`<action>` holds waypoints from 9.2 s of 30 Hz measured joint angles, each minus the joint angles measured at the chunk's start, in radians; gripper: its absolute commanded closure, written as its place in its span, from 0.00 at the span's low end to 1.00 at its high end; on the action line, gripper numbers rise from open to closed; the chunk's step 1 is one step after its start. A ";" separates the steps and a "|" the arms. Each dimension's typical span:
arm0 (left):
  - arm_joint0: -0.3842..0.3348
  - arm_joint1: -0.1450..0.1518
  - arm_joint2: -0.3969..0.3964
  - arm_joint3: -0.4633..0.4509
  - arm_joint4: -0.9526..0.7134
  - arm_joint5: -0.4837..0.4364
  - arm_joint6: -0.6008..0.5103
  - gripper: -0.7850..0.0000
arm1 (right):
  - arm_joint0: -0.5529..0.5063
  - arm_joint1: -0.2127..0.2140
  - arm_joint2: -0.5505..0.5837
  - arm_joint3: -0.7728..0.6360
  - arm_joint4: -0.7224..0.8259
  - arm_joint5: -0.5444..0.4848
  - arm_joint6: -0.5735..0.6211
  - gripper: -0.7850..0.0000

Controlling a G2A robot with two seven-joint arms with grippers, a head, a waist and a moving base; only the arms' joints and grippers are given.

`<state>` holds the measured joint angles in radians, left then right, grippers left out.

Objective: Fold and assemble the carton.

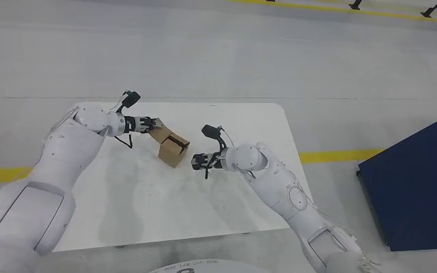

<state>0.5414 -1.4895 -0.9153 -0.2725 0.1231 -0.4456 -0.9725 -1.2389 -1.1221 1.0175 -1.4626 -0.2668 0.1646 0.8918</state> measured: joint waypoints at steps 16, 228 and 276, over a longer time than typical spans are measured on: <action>0.125 0.044 -0.061 -0.172 -0.007 0.040 0.326 1.00 | -0.012 0.001 -0.010 -0.026 -0.015 -0.005 -0.008 1.00; 0.347 0.184 0.048 -0.629 0.165 0.137 0.113 0.04 | 0.017 -0.052 0.030 0.210 0.223 -0.166 -0.084 0.69; 0.285 0.146 0.101 -0.505 0.145 0.124 0.100 0.04 | 0.035 -0.047 0.010 0.226 0.262 -0.255 -0.009 0.62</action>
<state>0.8261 -1.3438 -0.8147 -0.7772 0.2680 -0.3216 -0.8723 -1.2037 -1.1692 1.0278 -1.2369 -0.0049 -0.0907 0.8824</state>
